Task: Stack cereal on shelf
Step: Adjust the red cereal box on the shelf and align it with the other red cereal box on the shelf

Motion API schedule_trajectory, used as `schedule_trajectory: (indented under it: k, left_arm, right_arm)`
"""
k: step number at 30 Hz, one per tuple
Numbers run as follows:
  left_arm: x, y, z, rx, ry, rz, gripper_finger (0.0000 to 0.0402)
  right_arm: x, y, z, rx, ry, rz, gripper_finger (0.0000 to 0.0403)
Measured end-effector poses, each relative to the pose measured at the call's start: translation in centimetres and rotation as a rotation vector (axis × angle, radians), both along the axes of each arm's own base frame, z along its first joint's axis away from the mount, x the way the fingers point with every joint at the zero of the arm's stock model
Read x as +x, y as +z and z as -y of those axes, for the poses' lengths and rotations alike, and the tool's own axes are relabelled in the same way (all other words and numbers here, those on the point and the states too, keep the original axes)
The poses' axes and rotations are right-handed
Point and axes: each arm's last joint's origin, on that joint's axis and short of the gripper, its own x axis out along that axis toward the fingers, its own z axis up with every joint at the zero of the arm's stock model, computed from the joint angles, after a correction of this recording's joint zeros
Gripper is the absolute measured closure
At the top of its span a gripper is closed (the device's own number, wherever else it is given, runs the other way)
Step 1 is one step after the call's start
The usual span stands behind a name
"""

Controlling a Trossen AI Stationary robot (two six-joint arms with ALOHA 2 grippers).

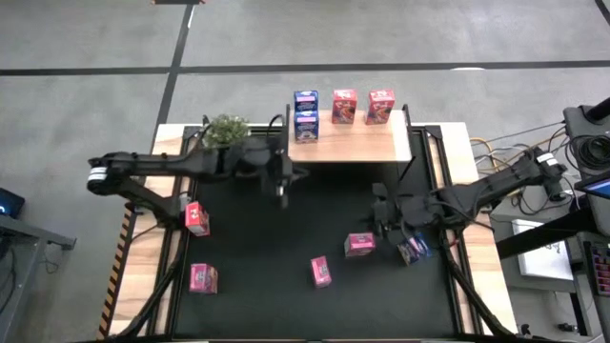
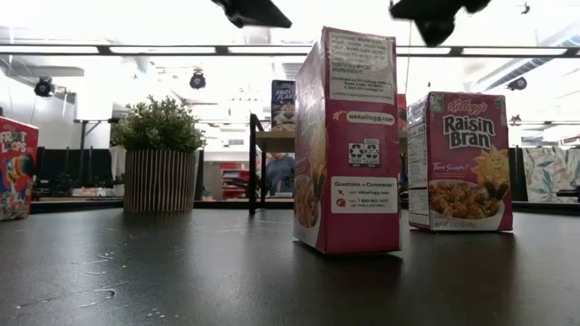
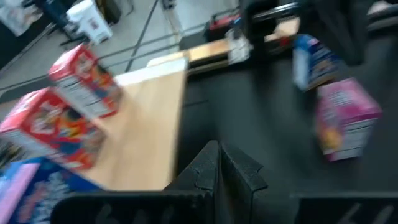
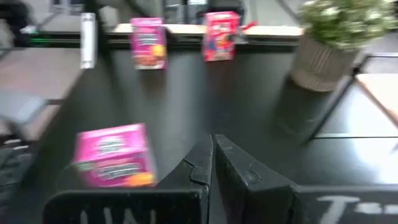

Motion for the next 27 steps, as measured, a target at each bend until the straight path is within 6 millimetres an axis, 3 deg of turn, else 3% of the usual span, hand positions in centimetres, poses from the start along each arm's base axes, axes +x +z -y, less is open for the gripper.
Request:
schedule_trajectory:
  k: [6,10,15,27]
  left_arm:
    - [-2.2,-0.3,3.5,-0.052,-0.093,0.079,0.0402]
    - [-3.4,-0.5,4.6,-0.078,-0.127,0.118,0.0401]
    - [-4.0,-0.5,5.3,-0.107,-0.144,0.130,0.0402]
    - [-3.8,-0.7,5.4,-0.111,-0.145,0.122,0.0402]
  right_arm:
    - [-1.2,1.8,-2.7,0.071,0.070,-0.088,0.0394]
    - [-1.3,1.9,-4.0,0.088,0.066,-0.152,0.0394]
    - [-0.7,0.7,-5.3,0.056,0.043,-0.272,0.0394]
    - [0.5,-0.9,-6.0,0.033,-0.052,-0.486,0.0393]
